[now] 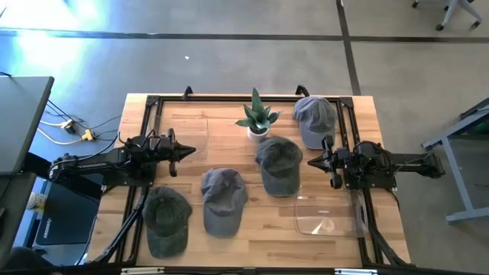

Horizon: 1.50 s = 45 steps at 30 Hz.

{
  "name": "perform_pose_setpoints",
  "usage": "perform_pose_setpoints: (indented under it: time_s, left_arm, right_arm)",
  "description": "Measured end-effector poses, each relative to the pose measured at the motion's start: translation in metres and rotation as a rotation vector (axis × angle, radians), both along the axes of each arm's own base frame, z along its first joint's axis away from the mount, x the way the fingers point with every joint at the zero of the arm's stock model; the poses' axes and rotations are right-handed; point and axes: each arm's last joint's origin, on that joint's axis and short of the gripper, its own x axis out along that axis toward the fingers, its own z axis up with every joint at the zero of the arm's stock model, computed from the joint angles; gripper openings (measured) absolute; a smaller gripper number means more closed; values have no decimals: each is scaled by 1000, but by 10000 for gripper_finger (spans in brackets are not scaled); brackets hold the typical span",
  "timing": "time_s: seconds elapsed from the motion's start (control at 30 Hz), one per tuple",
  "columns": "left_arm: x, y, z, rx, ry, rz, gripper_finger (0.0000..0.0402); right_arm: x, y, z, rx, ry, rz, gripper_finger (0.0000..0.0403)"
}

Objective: Pick & Place hat

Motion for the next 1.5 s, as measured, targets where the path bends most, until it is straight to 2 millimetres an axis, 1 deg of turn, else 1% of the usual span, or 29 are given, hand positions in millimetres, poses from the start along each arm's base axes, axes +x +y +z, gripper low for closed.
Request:
perform_pose_setpoints:
  time_s: [0.87,0.97,1.1,1.17,1.23,1.3,1.4,1.43,1.5]
  left_arm:
    - [0,0,0,0,0,0,1]
    - [0,0,0,0,0,0,1]
    - [0,0,0,0,0,0,1]
    - [0,0,0,0,0,0,1]
    - [0,0,0,0,0,0,1]
    - [0,0,0,0,0,0,1]
    - [0,0,0,0,0,0,1]
    - [0,0,0,0,0,0,1]
    - [0,0,0,0,0,0,1]
  right_arm:
    - [0,0,0,0,0,0,12]
    - [0,0,0,-21,-4,-1,12]
    - [0,0,2,16,-17,1,12]
    - [0,0,5,29,-48,-5,12]
    - [-1,-1,13,31,-132,-27,12]
    - [-3,-1,21,101,-217,-20,12]
    - [-7,-3,33,258,-339,-40,12]
    - [-8,-4,34,317,-351,-59,12]
    - [-8,-5,37,383,-350,-88,12]
